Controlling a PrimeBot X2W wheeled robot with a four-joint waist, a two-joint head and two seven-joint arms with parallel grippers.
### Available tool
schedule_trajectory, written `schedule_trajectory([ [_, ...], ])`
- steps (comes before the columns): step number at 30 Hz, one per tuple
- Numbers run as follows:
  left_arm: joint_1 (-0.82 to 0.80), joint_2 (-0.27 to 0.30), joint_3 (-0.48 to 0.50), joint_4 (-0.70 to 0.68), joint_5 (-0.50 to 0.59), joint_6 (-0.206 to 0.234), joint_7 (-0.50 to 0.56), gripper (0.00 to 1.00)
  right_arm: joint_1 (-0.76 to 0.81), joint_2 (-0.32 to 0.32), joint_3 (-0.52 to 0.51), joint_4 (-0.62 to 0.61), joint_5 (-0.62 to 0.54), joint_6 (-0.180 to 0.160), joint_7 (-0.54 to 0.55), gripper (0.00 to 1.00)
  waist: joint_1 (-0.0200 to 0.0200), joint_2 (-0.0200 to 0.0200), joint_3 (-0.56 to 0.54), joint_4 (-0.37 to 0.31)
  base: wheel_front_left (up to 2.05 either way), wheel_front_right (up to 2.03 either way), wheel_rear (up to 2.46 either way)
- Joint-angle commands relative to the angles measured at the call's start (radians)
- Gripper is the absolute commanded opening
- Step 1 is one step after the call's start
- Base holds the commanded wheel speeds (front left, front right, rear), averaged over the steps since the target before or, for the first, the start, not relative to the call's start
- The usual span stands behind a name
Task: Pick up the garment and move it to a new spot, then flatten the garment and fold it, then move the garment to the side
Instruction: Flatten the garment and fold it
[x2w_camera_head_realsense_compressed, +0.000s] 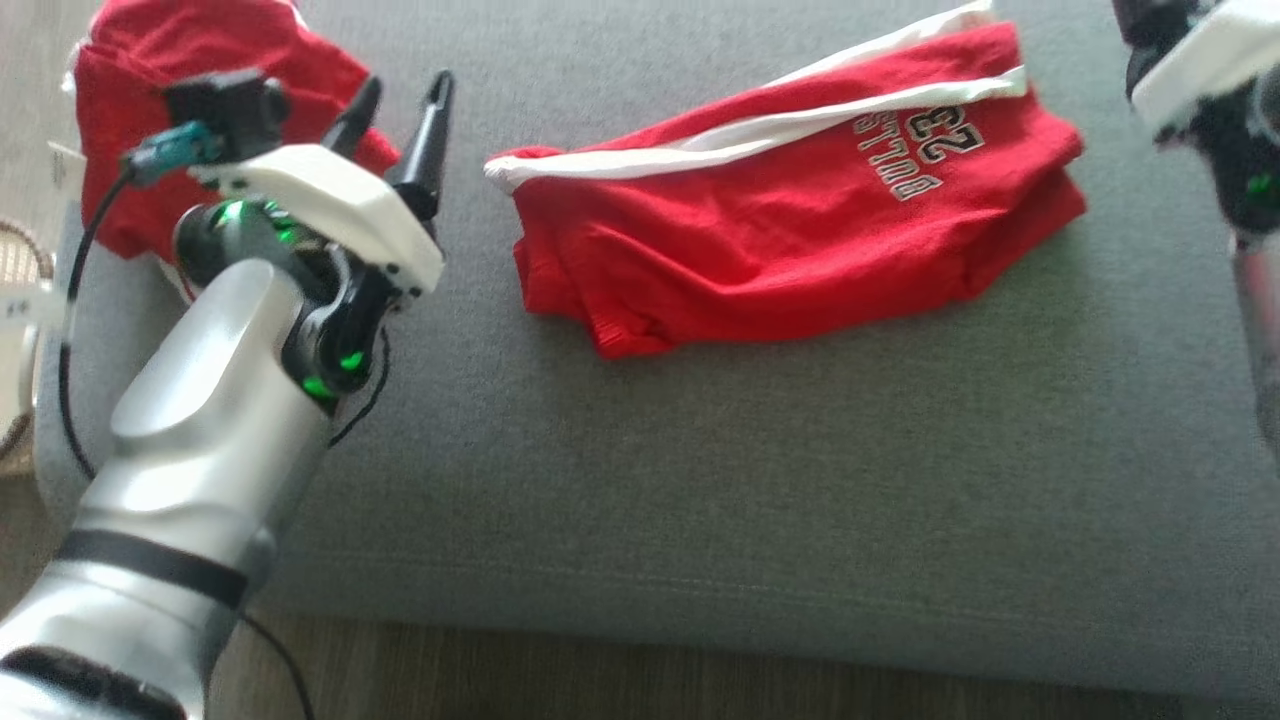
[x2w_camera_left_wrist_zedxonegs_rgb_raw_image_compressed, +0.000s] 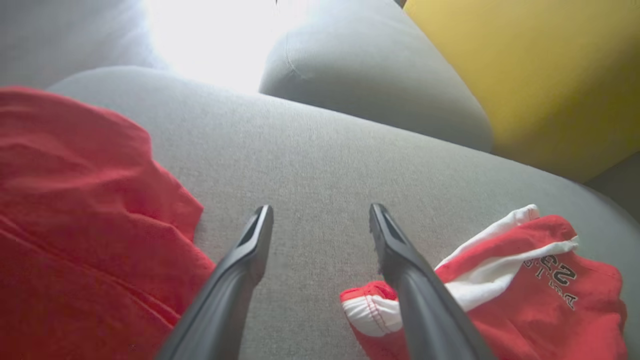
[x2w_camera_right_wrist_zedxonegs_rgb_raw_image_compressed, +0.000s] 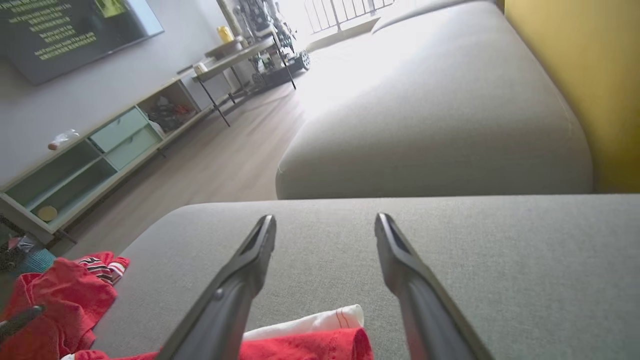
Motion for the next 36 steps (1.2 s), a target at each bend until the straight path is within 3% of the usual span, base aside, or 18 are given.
schedule_trajectory([
  [1,0.001,0.06,0.046,-0.026,0.024,0.019,-0.052,1.0,0.034,-0.008,0.013,-0.067,0.013,0.0,-0.039,1.0,0.0,0.0,-0.052,-0.028,0.0,0.0,0.0],
  [9,0.139,0.093,0.109,-0.167,0.133,0.106,-0.155,1.0,0.246,-0.035,0.039,-0.237,-0.08,0.0,-0.2,1.0,0.0,0.0,-0.178,-0.065,0.0,0.0,0.0],
  [14,0.306,0.082,0.217,-0.342,0.262,0.154,-0.156,1.0,0.403,-0.007,0.005,-0.316,-0.182,0.0,-0.269,1.0,0.0,0.0,-0.24,-0.082,0.0,0.0,0.0],
  [17,0.419,0.059,0.27,-0.415,0.335,0.161,-0.157,1.0,0.5,0.022,-0.027,-0.361,-0.253,0.0,-0.294,1.0,0.0,0.0,-0.27,-0.091,0.0,0.0,0.0],
  [23,0.593,0.003,0.328,-0.473,0.452,0.15,-0.157,1.0,0.654,0.097,-0.091,-0.411,-0.346,0.0,-0.308,1.0,0.0,0.0,-0.308,-0.104,0.0,0.0,0.0],
  [28,0.715,-0.076,0.386,-0.489,0.527,0.121,-0.157,1.0,0.746,0.158,-0.141,-0.442,-0.389,0.0,-0.309,1.0,0.0,0.0,-0.323,-0.106,0.0,0.0,0.0],
  [36,0.759,-0.159,0.443,-0.473,0.616,0.043,-0.157,1.0,0.759,0.171,-0.172,-0.482,-0.423,0.0,-0.278,1.0,0.0,0.0,-0.304,-0.07,0.0,0.0,0.0],
])
